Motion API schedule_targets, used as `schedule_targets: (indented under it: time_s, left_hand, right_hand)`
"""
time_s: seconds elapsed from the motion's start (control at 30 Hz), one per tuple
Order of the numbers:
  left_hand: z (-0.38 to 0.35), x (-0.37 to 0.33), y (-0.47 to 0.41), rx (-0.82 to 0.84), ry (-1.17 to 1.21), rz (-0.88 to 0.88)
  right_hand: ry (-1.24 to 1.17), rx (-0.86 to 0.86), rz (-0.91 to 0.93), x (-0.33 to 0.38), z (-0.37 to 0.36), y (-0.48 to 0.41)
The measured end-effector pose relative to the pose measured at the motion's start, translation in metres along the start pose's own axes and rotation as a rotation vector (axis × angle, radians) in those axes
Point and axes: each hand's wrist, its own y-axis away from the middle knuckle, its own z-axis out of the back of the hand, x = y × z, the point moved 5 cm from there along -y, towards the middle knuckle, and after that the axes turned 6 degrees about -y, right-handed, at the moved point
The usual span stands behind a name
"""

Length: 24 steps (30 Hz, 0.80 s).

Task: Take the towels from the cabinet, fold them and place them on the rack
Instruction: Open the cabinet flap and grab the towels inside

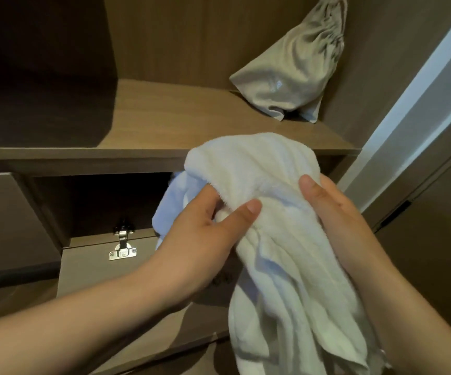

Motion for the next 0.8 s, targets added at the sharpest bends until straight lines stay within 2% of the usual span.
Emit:
schedule_targets:
  time_s: [0.2,0.47,0.8]
  left_hand:
    - [0.0,-0.042,-0.015,0.065,0.069,0.079]
    - [0.0,-0.089,-0.037,0.096,0.093,0.081]
    - [-0.008,-0.196,-0.069,0.09,0.083,0.267]
  right_hand:
    - [0.022,-0.01,0.022,0.044,0.005,-0.018]
    - [0.007,-0.046,0.072,0.093,0.017,-0.039]
    - [-0.056,-0.044,-0.076,0.19,0.04,-0.063]
